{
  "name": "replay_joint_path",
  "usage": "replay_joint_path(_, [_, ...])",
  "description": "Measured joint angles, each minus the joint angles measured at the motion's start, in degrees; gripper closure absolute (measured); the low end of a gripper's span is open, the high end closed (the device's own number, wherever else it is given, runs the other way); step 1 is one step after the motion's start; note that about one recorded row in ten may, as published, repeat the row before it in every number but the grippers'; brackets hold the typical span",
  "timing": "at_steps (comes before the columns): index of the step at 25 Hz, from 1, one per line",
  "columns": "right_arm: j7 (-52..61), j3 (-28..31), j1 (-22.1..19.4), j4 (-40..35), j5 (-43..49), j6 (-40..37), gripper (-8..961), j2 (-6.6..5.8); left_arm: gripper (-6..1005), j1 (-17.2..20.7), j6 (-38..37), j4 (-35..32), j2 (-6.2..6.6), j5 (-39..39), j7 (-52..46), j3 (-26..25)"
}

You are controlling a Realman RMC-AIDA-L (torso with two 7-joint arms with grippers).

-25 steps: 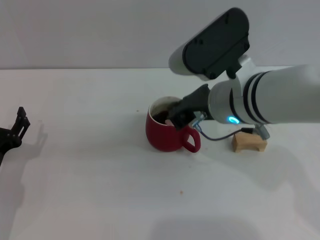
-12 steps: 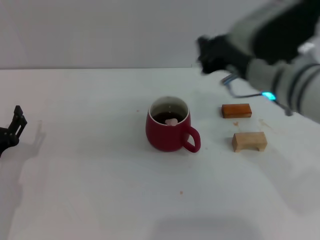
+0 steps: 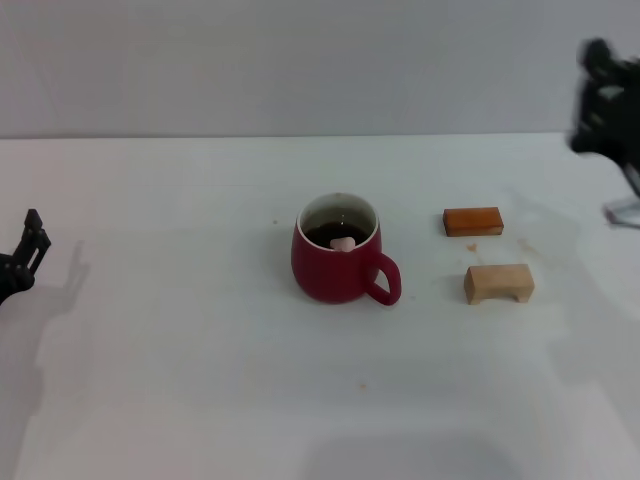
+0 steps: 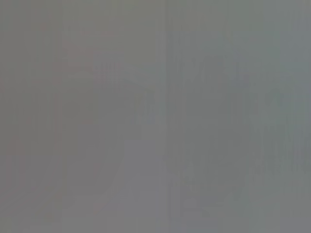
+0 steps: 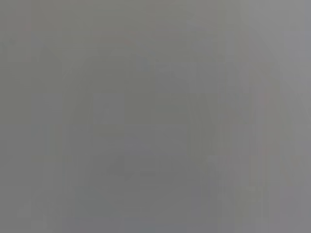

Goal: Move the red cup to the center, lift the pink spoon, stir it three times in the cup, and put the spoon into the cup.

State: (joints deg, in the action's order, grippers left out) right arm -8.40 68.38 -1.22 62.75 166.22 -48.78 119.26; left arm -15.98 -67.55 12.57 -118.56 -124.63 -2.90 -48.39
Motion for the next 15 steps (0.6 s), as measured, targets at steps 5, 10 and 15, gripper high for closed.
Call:
replay_joint_path(5, [0.38, -2.23, 0.32, -14.05, -8.39, -19.24, 953, 0.1, 152, -0.02, -0.03, 0.0, 0.0, -0.01, -0.09, -0.43])
replay_joint_path(10, [0.46, -6.98, 1.49, -25.64, -23.19, -32.01, 952, 0.1, 152, 0.05, -0.11, 0.0, 0.0, 0.01, -0.09, -0.5])
replay_joint_path(15, [1.47, -10.05, 1.42, -30.75, -34.86, -34.58, 952, 0.01, 152, 0.27, -0.13, -0.01, 0.0, 0.03, -0.09, -0.91])
